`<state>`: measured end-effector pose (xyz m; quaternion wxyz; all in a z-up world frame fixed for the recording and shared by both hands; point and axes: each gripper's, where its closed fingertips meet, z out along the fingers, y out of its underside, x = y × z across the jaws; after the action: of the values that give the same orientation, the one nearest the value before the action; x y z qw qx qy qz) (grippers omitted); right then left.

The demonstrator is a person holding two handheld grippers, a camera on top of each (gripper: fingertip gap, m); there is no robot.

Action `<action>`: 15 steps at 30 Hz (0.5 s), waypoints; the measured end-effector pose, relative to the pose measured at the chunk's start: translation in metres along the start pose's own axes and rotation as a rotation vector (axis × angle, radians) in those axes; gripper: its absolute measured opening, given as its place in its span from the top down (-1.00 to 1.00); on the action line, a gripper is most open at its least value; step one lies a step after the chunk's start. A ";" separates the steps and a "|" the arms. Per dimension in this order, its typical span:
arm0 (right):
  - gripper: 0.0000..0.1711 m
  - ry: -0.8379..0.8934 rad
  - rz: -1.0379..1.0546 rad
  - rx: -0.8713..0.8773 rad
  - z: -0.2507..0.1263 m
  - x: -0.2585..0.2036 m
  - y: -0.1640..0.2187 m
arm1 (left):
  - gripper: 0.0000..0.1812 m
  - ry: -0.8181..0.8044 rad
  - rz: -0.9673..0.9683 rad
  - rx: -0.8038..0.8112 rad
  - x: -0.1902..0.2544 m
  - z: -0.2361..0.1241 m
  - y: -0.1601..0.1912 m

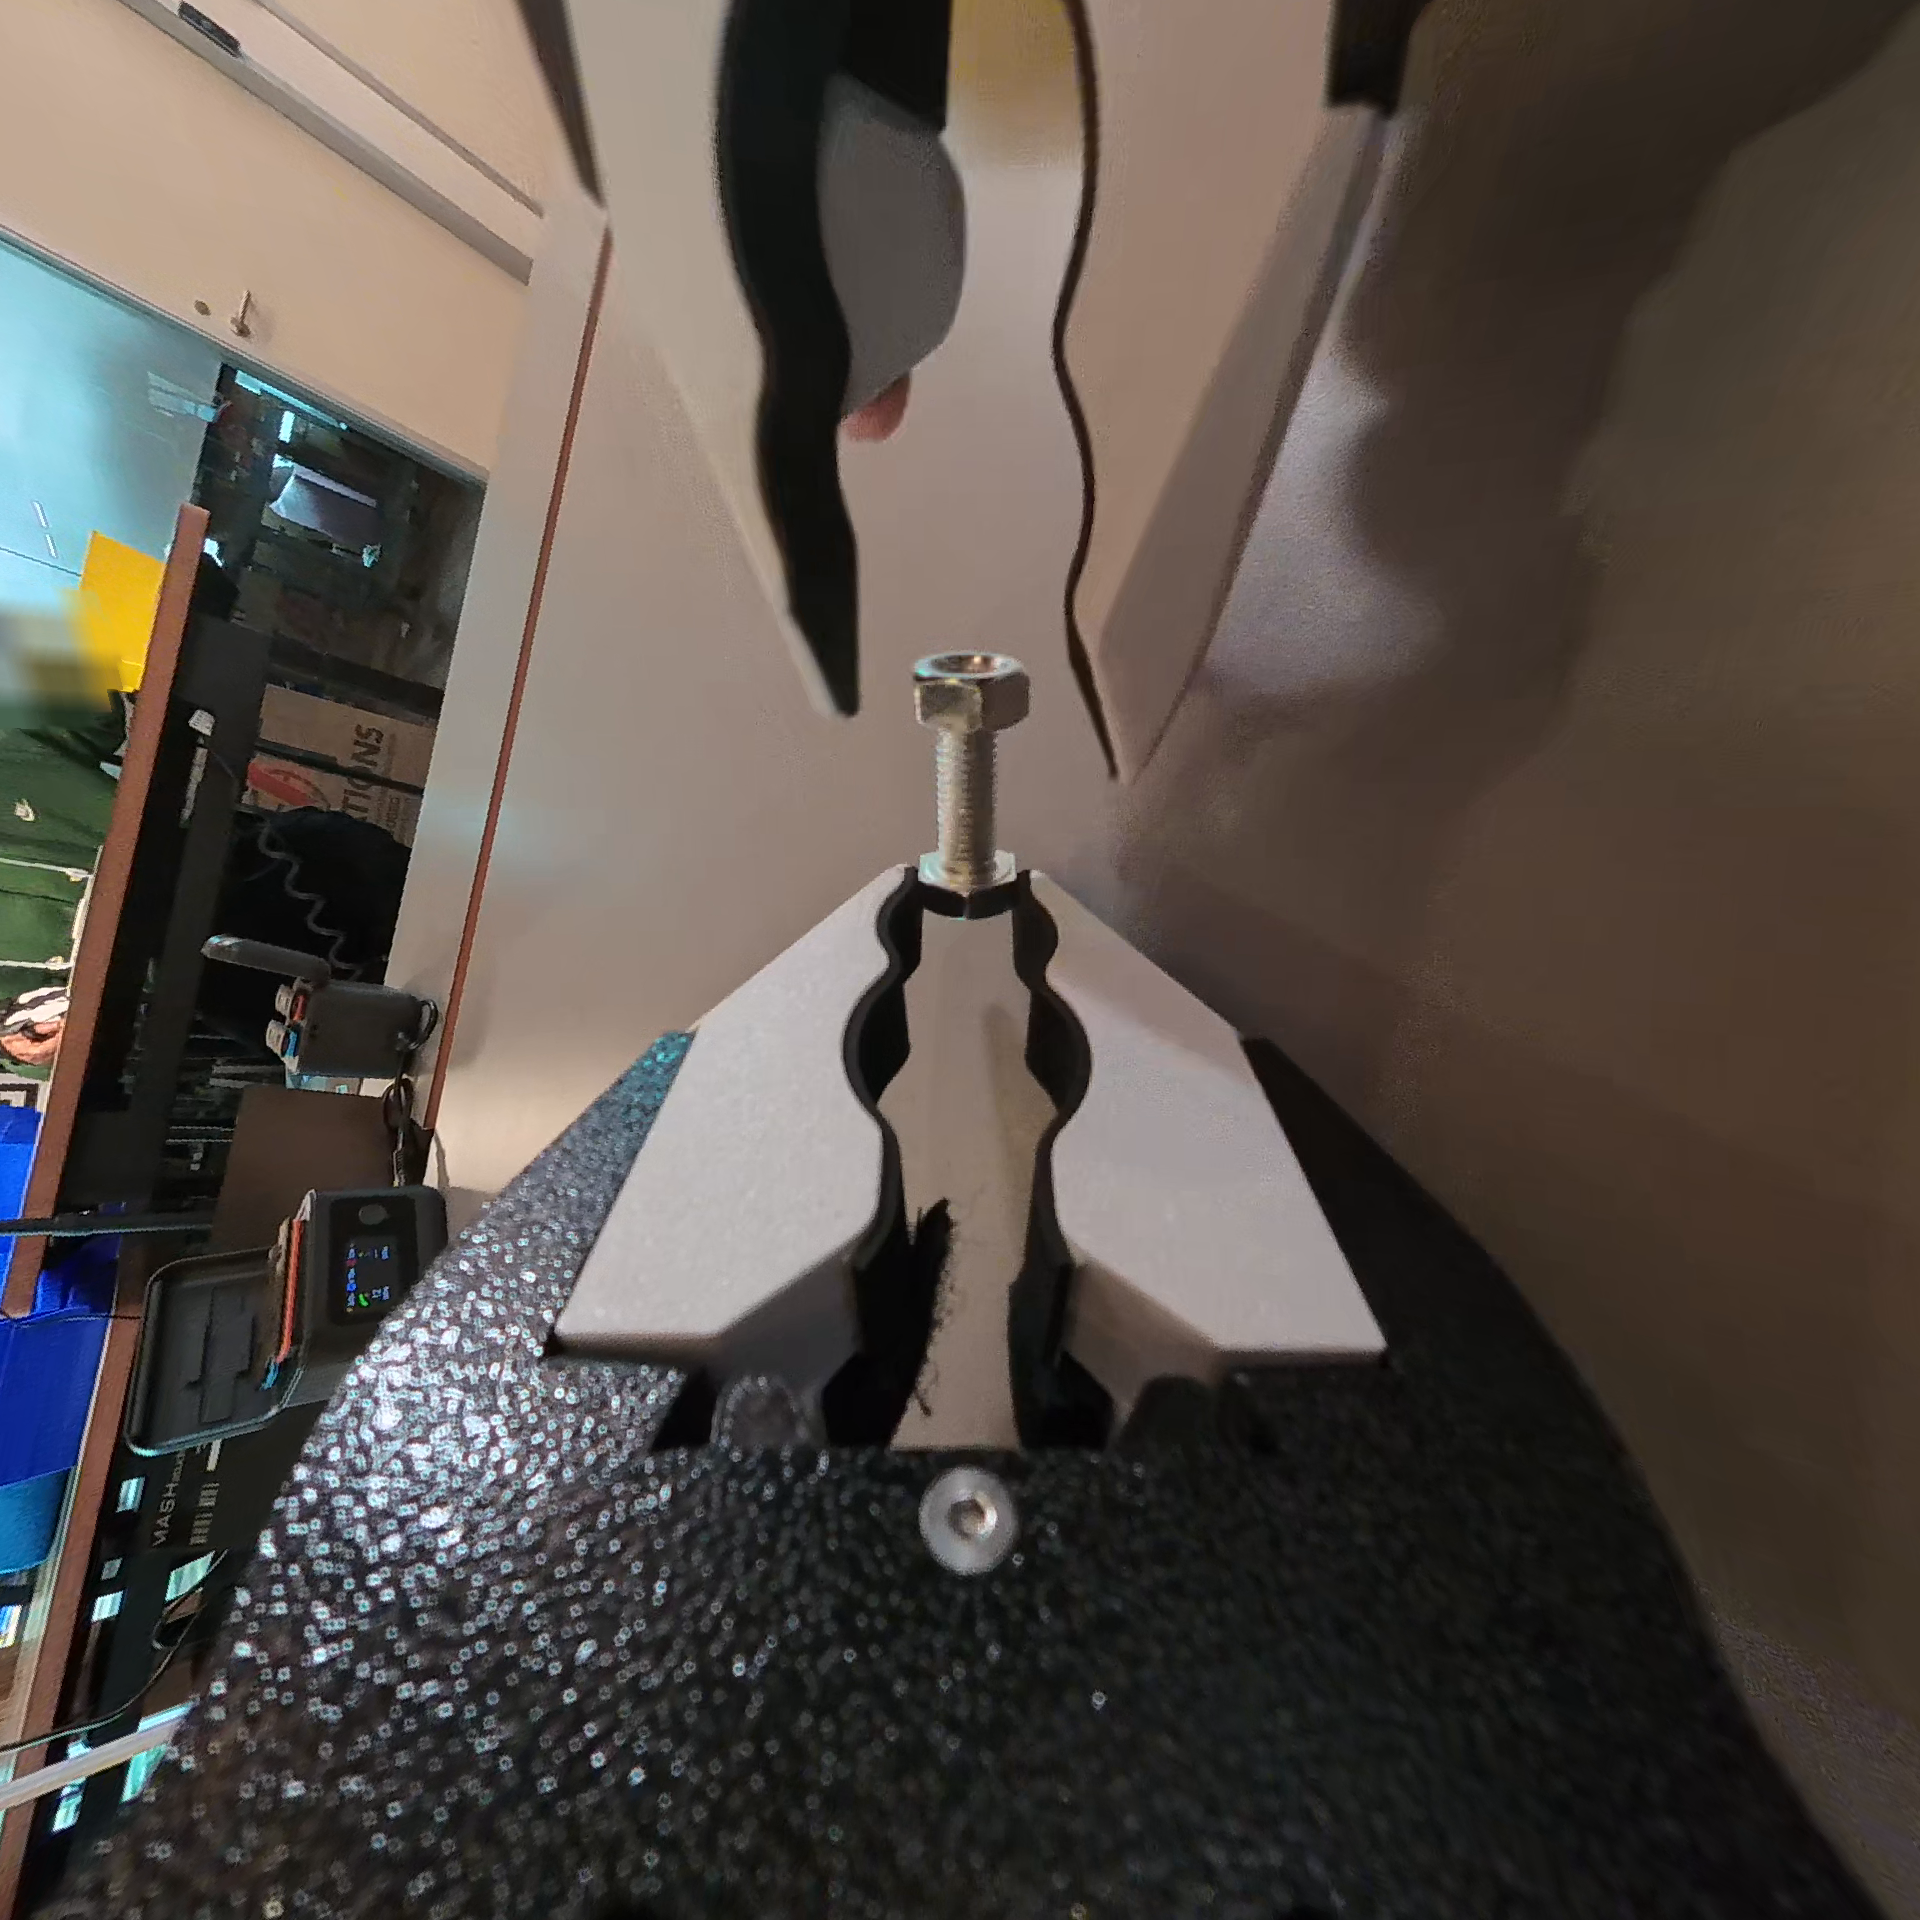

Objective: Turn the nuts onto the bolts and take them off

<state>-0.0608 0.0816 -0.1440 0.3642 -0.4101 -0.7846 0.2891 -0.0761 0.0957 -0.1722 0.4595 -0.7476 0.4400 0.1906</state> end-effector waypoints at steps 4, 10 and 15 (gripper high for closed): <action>0.56 -0.044 0.105 -0.109 0.000 0.001 0.025 | 0.83 0.000 0.000 0.000 0.000 0.000 0.000; 0.41 -0.042 -0.064 -0.018 0.013 -0.015 0.001 | 0.83 -0.001 0.005 0.002 0.000 0.000 0.000; 0.47 0.003 -0.036 0.025 0.003 -0.003 -0.005 | 0.83 0.002 -0.001 0.001 0.000 0.000 0.000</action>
<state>-0.0641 0.0757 -0.1428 0.3758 -0.3917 -0.7877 0.2914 -0.0758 0.0951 -0.1723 0.4598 -0.7476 0.4402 0.1895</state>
